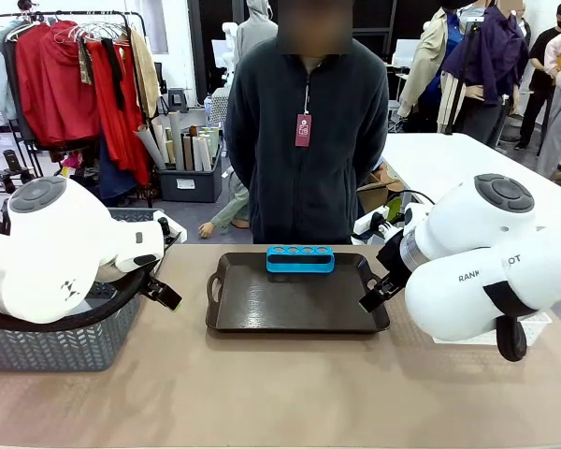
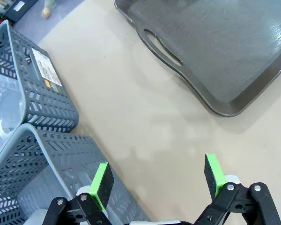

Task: Prepare the laboratory tools.
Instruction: Pick up one Large Measuring Cup and place it on the Handle tray.

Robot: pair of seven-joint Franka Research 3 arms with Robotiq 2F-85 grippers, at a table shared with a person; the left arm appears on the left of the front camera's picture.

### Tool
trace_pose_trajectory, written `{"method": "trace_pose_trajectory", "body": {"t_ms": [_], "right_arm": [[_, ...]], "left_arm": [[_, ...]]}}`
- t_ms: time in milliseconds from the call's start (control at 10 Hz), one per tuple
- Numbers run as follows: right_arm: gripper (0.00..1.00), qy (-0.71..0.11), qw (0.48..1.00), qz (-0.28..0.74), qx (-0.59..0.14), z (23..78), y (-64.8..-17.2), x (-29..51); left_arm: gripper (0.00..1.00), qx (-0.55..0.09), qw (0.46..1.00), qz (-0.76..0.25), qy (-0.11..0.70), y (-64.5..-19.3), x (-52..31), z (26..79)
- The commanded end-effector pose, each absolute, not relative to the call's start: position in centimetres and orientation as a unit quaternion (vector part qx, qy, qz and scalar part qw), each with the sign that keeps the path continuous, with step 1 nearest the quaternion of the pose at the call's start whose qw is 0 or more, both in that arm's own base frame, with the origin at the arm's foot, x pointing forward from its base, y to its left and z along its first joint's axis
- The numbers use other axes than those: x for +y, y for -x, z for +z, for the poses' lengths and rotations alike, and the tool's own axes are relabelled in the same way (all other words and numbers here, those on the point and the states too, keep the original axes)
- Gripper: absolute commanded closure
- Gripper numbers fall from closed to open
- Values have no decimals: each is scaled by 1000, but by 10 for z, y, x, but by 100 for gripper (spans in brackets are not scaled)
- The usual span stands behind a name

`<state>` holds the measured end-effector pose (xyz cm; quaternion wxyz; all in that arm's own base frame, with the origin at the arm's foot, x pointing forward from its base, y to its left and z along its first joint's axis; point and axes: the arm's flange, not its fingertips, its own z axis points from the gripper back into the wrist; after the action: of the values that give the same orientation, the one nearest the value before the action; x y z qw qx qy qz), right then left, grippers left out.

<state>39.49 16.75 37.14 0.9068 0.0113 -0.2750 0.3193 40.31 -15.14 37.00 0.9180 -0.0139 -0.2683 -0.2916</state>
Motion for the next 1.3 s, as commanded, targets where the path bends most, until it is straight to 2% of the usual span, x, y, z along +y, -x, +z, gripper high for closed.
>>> {"method": "trace_pose_trajectory", "body": {"t_ms": [0, 700, 1200], "right_arm": [[0, -12, 907, 319, -275, 371, -395, 167], [0, -11, 907, 319, -275, 371, -395, 167], [0, -48, 903, 346, -250, 373, -393, 182]], "left_arm": [[0, -268, 918, -292, 14, -403, -151, 370], [0, -268, 918, -292, 14, -403, -151, 370], [0, -264, 916, -302, 22, -398, -163, 383]]}}
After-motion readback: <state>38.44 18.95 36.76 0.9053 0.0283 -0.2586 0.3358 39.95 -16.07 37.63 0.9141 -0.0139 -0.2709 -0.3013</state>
